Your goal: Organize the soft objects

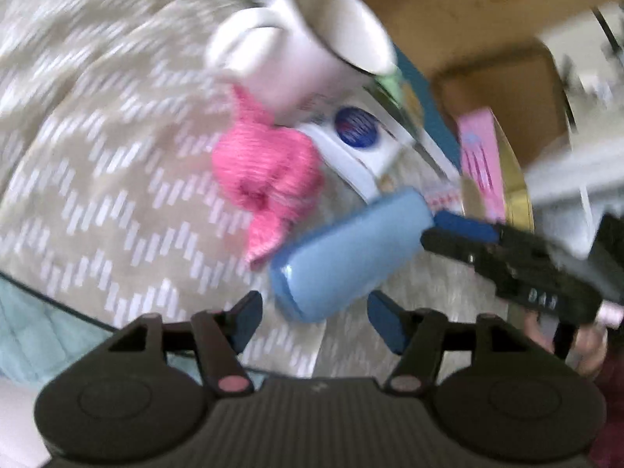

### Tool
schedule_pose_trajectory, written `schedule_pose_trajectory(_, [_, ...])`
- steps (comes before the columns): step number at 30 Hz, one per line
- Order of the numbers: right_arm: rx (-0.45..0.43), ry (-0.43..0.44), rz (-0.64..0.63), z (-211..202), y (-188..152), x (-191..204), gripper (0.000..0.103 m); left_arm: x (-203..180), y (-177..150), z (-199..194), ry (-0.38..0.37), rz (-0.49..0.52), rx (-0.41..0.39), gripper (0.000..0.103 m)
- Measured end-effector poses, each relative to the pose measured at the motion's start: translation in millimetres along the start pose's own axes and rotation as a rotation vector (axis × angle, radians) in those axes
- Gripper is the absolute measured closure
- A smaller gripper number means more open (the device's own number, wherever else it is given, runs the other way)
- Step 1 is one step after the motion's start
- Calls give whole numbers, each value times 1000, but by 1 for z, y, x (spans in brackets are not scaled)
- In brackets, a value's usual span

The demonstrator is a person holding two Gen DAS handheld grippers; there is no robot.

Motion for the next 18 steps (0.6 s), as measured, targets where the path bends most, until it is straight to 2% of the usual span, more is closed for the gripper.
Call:
schedule_pose_trajectory(2, [15,21,41,8,1,-4,49,3,0,4,-46,-71,-24,38])
schedule_pose_trajectory(4, [16,29,48,8,-2,-6,49,2,-3,10,-12,-92,-43,44])
schedule_pose_trajectory(6, [29,36,36,0,-11,-6,49,-7,-13,13,35,-39,-45,47])
schedule_pose_trajectory(11, [53,25,62,-31,-57,-22,49,-34,-43,35,40,36,50,47])
schedule_pose_trajectory(15, [68,13,145,-57,-98,-47,49,-64,-44,55,46,119,76,47])
schedule_pose_trajectory(18, [47,-40,176,-76,-120,-64,49,-100,-45,84,66,213,117,47])
Point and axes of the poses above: each gripper's, at about its wrist camera, not at the fingertips, and z roughly the way its jaws point, x to its left, y to its top, the point moved 1 cm from there along z, roughly the way its jaws point, and after that the axes turned 2 degrees about -z, right-handed, at the moved point
